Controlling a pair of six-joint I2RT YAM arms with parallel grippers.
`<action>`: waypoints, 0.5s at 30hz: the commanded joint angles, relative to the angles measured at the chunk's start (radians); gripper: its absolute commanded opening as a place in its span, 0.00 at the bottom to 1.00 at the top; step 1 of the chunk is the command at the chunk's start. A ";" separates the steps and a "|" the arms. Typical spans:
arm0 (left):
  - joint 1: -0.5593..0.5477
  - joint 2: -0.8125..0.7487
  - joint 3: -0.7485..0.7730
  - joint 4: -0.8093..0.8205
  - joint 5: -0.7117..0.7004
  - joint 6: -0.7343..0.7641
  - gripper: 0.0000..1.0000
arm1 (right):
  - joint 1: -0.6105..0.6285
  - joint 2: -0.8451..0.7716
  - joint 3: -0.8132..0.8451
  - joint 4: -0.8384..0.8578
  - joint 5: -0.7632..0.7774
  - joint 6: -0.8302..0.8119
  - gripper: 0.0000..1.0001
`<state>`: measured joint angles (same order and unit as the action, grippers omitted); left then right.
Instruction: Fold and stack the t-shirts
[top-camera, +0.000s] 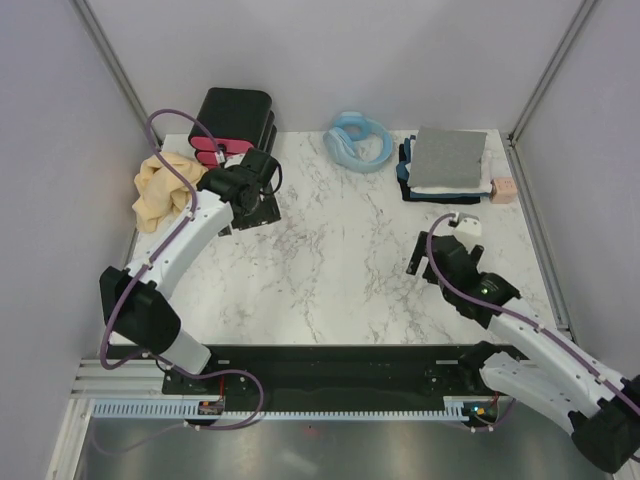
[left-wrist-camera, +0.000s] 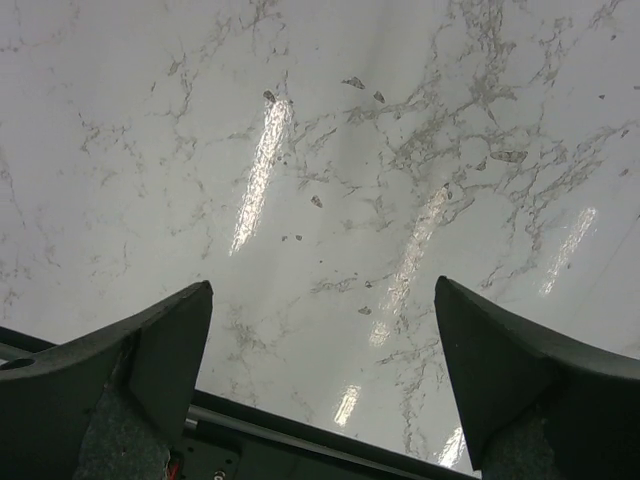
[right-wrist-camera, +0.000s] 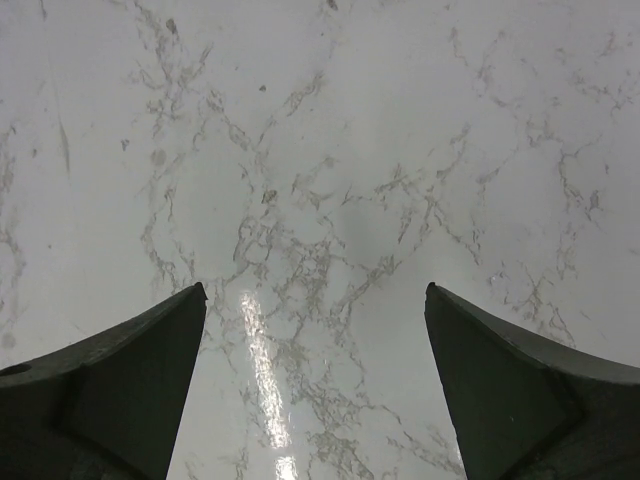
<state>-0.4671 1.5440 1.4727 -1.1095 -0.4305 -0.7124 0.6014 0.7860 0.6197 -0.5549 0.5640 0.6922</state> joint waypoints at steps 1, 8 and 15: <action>0.001 0.019 0.078 -0.006 -0.059 0.021 1.00 | 0.003 0.142 0.110 0.053 -0.107 -0.112 0.98; 0.008 0.102 0.269 -0.018 -0.021 0.027 1.00 | 0.003 0.254 0.228 0.070 -0.150 -0.160 0.98; 0.008 0.143 0.357 -0.095 -0.008 0.042 1.00 | 0.001 0.343 0.275 0.078 -0.222 -0.166 0.98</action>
<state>-0.4641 1.6947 1.7958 -1.1492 -0.4347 -0.7082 0.6022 1.0790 0.8467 -0.4995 0.4023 0.5423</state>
